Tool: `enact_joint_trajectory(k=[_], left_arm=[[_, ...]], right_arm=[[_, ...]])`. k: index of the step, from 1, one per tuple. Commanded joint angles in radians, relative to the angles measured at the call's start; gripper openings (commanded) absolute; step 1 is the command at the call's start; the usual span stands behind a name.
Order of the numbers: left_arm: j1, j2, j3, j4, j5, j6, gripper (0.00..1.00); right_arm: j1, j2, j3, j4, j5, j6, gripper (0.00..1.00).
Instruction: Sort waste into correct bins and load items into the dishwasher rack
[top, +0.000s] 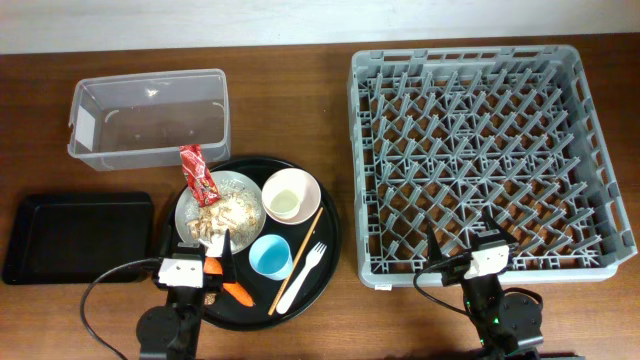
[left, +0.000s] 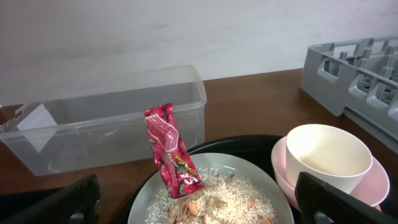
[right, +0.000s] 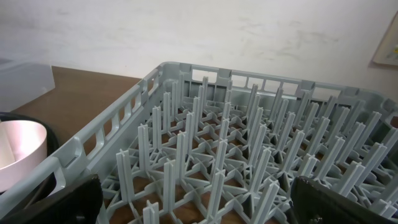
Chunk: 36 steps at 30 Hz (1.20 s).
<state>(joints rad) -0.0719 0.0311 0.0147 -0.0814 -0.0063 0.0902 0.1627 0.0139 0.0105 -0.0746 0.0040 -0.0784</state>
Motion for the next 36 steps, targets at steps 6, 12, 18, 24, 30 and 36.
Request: enact_joint_trajectory(k=[6, 12, 18, 24, 30, 36], left_arm=[[-0.004, 0.005, -0.005, -0.002, 0.019, 0.016, 0.99], [-0.004, 0.005, -0.005, -0.002, 0.018, 0.016, 0.99], [-0.004, 0.005, -0.005, -0.002, 0.018, 0.016, 0.99], [-0.004, 0.005, -0.005, -0.002, 0.019, 0.016, 0.99], [-0.004, 0.005, -0.005, 0.001, 0.018, 0.016, 0.99], [-0.004, 0.005, -0.005, 0.034, 0.031, 0.016, 0.99]], right_arm=[[0.008, -0.008, -0.005, -0.006, 0.019, 0.007, 0.99], [0.008, -0.008, -0.005, -0.006, 0.019, 0.007, 0.99], [0.008, -0.008, -0.005, -0.006, 0.019, 0.007, 0.98], [0.008, -0.008, -0.005, -0.006, 0.019, 0.007, 0.99], [0.008, -0.008, -0.005, -0.005, 0.019, 0.007, 0.99], [0.008, -0.008, -0.005, -0.001, -0.011, 0.008, 0.99]])
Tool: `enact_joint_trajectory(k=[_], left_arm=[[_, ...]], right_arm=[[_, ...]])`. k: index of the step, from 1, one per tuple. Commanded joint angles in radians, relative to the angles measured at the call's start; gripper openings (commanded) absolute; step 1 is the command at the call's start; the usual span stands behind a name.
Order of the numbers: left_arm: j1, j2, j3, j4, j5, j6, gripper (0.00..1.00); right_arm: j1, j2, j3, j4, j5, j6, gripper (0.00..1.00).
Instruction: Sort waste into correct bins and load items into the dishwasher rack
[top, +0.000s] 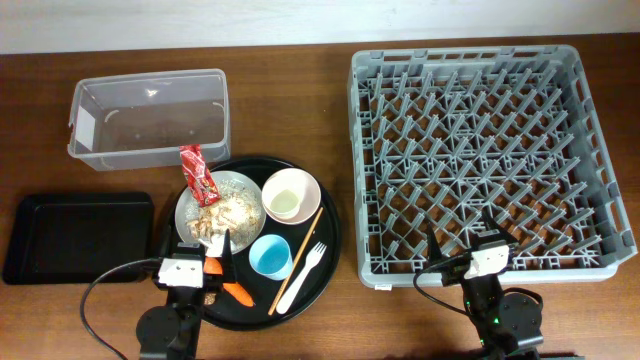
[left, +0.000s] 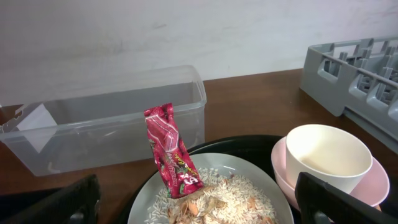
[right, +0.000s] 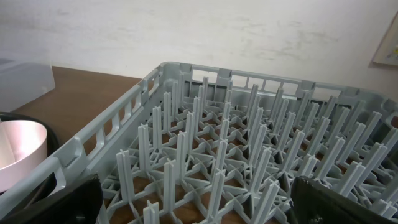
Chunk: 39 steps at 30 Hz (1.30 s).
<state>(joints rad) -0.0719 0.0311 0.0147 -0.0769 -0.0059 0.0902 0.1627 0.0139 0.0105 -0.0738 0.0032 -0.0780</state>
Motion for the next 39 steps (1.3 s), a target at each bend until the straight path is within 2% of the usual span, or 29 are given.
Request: enact_joint_trajectory(k=[1, 6, 13, 20, 25, 32, 35, 39], left_arm=[[-0.004, 0.005, -0.005, 0.044, 0.047, 0.014, 0.99], [-0.004, 0.005, -0.003, 0.047, 0.07, -0.014, 0.99], [-0.004, 0.018, 0.092, -0.101, 0.07, -0.045, 0.99], [-0.004, 0.163, 0.255, -0.213, 0.07, -0.045, 0.99], [-0.004, 0.396, 0.456, -0.362, 0.07, -0.045, 0.99], [-0.004, 0.777, 0.852, -0.683, 0.071, -0.045, 0.99], [-0.004, 0.888, 0.994, -0.783, 0.074, -0.045, 0.99], [-0.004, 0.944, 1.017, -0.759, 0.071, -0.045, 0.99]], right_arm=[[0.008, -0.008, -0.005, -0.002, -0.01, 0.008, 0.99], [0.007, -0.008, 0.01, -0.026, -0.005, 0.072, 0.99], [0.007, 0.039, 0.134, -0.159, -0.002, 0.14, 0.99], [0.007, 0.261, 0.355, -0.252, -0.002, 0.139, 0.99], [0.007, 0.521, 0.628, -0.47, -0.003, 0.139, 0.99], [0.007, 0.878, 1.019, -0.84, -0.025, 0.139, 0.99], [0.007, 0.97, 1.097, -0.895, -0.033, 0.138, 0.99], [0.007, 1.027, 1.104, -0.892, -0.033, 0.139, 0.99]])
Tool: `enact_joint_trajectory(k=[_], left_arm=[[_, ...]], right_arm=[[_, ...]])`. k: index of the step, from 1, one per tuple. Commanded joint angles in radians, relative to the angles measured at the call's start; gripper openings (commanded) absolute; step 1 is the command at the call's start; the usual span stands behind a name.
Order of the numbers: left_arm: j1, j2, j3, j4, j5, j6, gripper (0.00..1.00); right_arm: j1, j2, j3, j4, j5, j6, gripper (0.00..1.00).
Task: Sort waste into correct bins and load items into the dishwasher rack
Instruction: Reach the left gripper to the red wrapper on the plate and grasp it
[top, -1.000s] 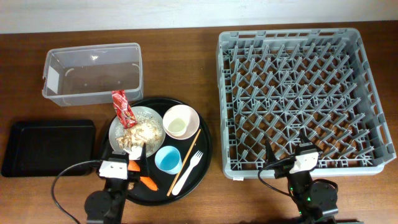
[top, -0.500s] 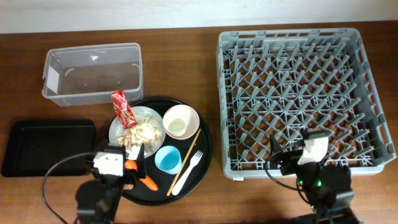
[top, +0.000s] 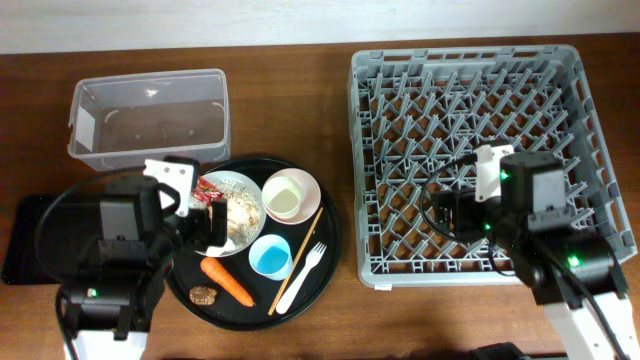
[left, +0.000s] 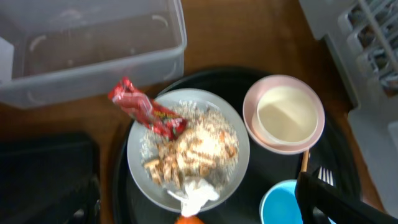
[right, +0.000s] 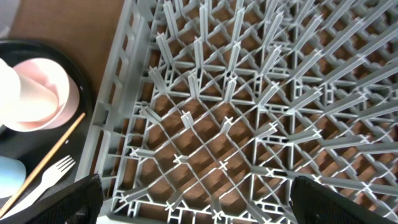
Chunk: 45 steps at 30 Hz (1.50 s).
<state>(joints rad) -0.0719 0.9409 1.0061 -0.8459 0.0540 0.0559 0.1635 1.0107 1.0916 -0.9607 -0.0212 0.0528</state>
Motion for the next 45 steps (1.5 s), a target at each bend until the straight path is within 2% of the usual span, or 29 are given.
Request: enact_joint_trajectory(k=[1, 4, 6, 10, 12, 20, 22, 23, 26, 28, 29, 41, 44, 45], left_arm=[[-0.004, 0.055, 0.025, 0.018, 0.01, -0.011, 0.99], [-0.004, 0.139, 0.025, 0.016, -0.047, -0.055, 0.99], [0.005, 0.224, 0.025, 0.023, -0.12, -0.177, 0.99], [0.066, 0.396, 0.025, 0.033, -0.121, -0.455, 0.99], [0.097, 0.462, 0.025, 0.042, -0.102, -0.552, 0.99], [0.134, 0.632, 0.025, 0.201, -0.072, -0.56, 0.98], [0.134, 0.666, 0.025, 0.24, -0.051, -0.56, 0.89], [0.134, 0.674, 0.025, 0.255, -0.049, -0.56, 0.79], [0.134, 0.676, 0.025, 0.281, -0.05, -0.56, 0.64], [0.134, 0.677, 0.025, 0.298, -0.05, -0.56, 0.45], [0.134, 0.677, 0.025, 0.303, -0.05, -0.56, 0.43], [0.134, 0.74, 0.025, 0.335, -0.049, -0.56, 0.42], [0.134, 0.74, 0.025, 0.363, -0.05, -0.559, 0.31], [0.134, 0.74, 0.025, 0.364, -0.049, -0.56, 0.22]], right_arm=[[0.006, 0.038, 0.023, -0.006, -0.008, 0.008, 0.99], [0.006, 0.055, 0.022, -0.009, -0.008, 0.008, 0.99], [0.006, 0.056, 0.022, -0.008, -0.008, 0.008, 0.99], [0.006, 0.056, 0.022, -0.017, 0.019, 0.008, 0.99], [0.006, 0.056, 0.023, -0.027, 0.018, 0.008, 0.99], [0.006, 0.056, 0.022, -0.031, 0.018, 0.008, 0.99], [0.006, 0.056, 0.022, -0.031, 0.018, 0.008, 0.99], [0.006, 0.056, 0.022, -0.031, 0.018, 0.008, 0.99], [0.006, 0.056, 0.022, -0.031, 0.018, 0.008, 0.99], [0.006, 0.056, 0.022, -0.031, 0.018, 0.008, 0.99], [0.006, 0.056, 0.022, -0.031, 0.018, 0.008, 0.99], [0.006, 0.056, 0.022, -0.031, 0.018, 0.008, 0.99], [0.006, 0.056, 0.022, -0.031, 0.018, 0.008, 0.98], [0.006, 0.056, 0.022, -0.031, 0.018, 0.008, 0.99]])
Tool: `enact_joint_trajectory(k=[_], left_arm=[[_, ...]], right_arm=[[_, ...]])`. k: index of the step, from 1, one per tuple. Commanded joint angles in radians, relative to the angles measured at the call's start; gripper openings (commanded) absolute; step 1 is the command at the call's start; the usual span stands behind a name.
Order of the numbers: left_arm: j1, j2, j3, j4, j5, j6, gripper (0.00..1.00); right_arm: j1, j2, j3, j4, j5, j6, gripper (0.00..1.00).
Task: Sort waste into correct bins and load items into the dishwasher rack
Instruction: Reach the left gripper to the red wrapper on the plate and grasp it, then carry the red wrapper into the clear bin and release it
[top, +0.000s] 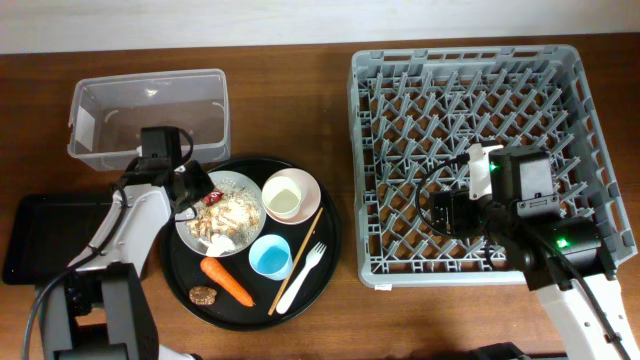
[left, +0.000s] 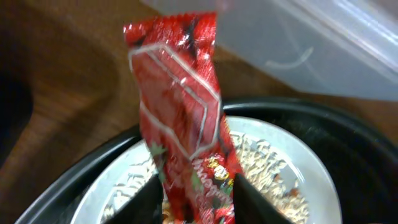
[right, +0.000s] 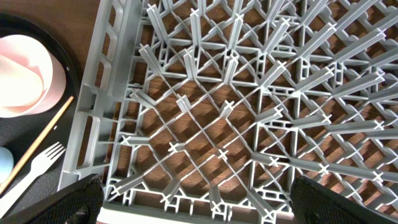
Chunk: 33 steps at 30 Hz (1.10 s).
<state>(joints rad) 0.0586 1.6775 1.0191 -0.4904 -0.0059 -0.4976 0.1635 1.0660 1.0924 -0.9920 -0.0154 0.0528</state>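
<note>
A red snack wrapper (left: 180, 124) stands up from the white plate of rice scraps (left: 305, 168), and my left gripper (left: 199, 199) is shut on its lower end. Overhead, that left gripper (top: 197, 190) sits at the plate's upper left edge, right below the clear plastic bin (top: 150, 78), and hides most of the wrapper. My right gripper (right: 199, 199) hangs open over the front left part of the grey dishwasher rack (top: 470, 55), holding nothing.
The round black tray (top: 325, 235) also carries a white cup in a pink bowl (top: 290, 195), a blue cup (top: 269, 257), a white fork (top: 300, 275), a chopstick (top: 305, 245), a carrot (top: 227, 282) and a brown lump (top: 203, 295). A black rectangular bin (top: 40, 240) lies at the left.
My left gripper was open above the plate; now it is low at the plate's upper left edge, shut on the red wrapper. The right gripper has shifted slightly over the rack's front left.
At the two oldest moments both arms rested at the table's front edge, grippers open, the wrapper leaning on the plate. Then both were raised, left above the plate, right above the rack. Now the left holds the wrapper on the plate.
</note>
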Motion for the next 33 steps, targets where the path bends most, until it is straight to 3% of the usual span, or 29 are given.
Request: enact_joint_trajectory(k=[1, 6, 12, 15, 20, 27, 30, 33], left_arm=[[0.003, 0.003, 0.012, 0.008, 0.011, -0.006, 0.17], [0.003, -0.028, 0.013, -0.027, 0.078, -0.002, 0.01], [0.003, -0.233, 0.042, -0.125, 0.078, 0.021, 0.01], [0.003, -0.348, 0.044, -0.099, 0.077, 0.021, 0.01], [0.003, -0.396, 0.044, 0.094, 0.019, 0.032, 0.01], [0.003, -0.178, 0.044, 0.451, 0.018, 0.031, 0.02], [0.003, -0.074, 0.044, 0.547, 0.018, 0.031, 0.14], [0.003, -0.026, 0.044, 0.573, 0.017, 0.032, 0.47]], right_arm=[[0.006, 0.001, 0.021, 0.0, 0.013, 0.008, 0.99], [0.006, 0.001, 0.021, 0.001, 0.013, 0.008, 0.99], [0.006, 0.001, 0.021, 0.001, 0.013, 0.008, 0.99], [0.006, 0.001, 0.021, 0.0, 0.013, 0.008, 0.99], [0.006, 0.001, 0.021, 0.0, 0.012, 0.008, 0.99], [0.006, 0.001, 0.021, -0.007, 0.013, 0.008, 0.99], [0.006, 0.001, 0.021, -0.007, 0.013, 0.008, 0.99], [0.006, 0.001, 0.021, -0.007, 0.013, 0.008, 0.99]])
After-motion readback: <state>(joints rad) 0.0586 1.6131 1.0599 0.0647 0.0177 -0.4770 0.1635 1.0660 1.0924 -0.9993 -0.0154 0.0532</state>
